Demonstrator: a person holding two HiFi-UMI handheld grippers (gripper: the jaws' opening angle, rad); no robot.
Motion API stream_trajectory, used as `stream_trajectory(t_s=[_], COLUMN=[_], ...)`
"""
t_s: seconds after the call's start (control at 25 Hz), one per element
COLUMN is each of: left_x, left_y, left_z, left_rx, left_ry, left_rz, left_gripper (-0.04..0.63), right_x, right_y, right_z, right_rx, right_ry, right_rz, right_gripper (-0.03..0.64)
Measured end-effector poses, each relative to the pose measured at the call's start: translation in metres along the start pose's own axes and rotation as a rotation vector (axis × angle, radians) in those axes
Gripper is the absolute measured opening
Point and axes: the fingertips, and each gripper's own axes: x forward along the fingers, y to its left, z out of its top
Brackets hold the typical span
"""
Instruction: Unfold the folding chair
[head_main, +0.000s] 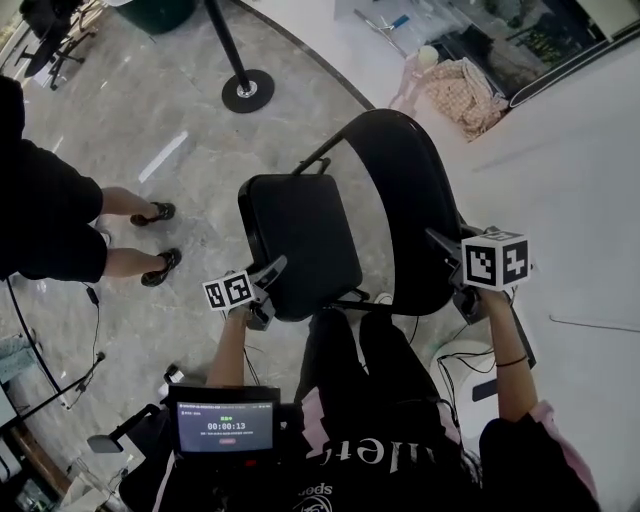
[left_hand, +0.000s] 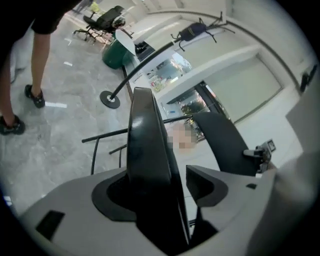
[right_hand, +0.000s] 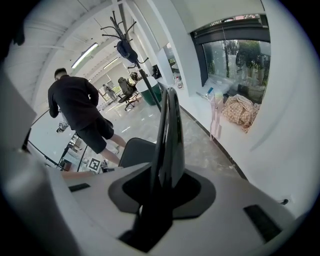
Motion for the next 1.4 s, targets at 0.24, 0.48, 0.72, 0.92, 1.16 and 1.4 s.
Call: stream_trajectory(t_s=[0.24, 0.48, 0.72, 0.92, 1.16, 1.4], left_x=[0.009, 0.003, -0.005, -0.012, -0.02, -0.037], left_y=[0.047, 0.084, 0.123, 0.153, 0.185, 0.227], left_z=[-0.018, -0.022, -0.027, -0.028, -0.038, -0.053], left_rx=[0.078, 0.032, -0.01, -0.027, -0.072, -0.131], left_ry=[0.14, 0.145, 0.151, 0.142, 0.107, 0.03], left_rz=[0.163, 0.16, 0.132, 0.114, 0.127, 0.221], left_gripper=[0.295, 0.288, 0.288, 0.299, 0.325, 0.372], right_x=[0.013, 0.03, 0.053, 0.07, 0.09, 0.112], right_y=[-0.022, -0.048, -0.061, -0.07, -0.076, -0.065], right_z=[-0.005, -0.018, -0.03, -0.036, -0.04, -0.043], right_rx=[-0.011, 0.003, 0.022, 0.021, 0.014, -0.025], right_ry=[0.003, 0.026, 0.031, 0.032, 0.042, 0.04], right_rz=[-0.048, -0.101, -0.098, -0.129, -0.149, -0.082], right_gripper=[0.111, 0.14, 0.158, 0.181, 0.202, 0.204])
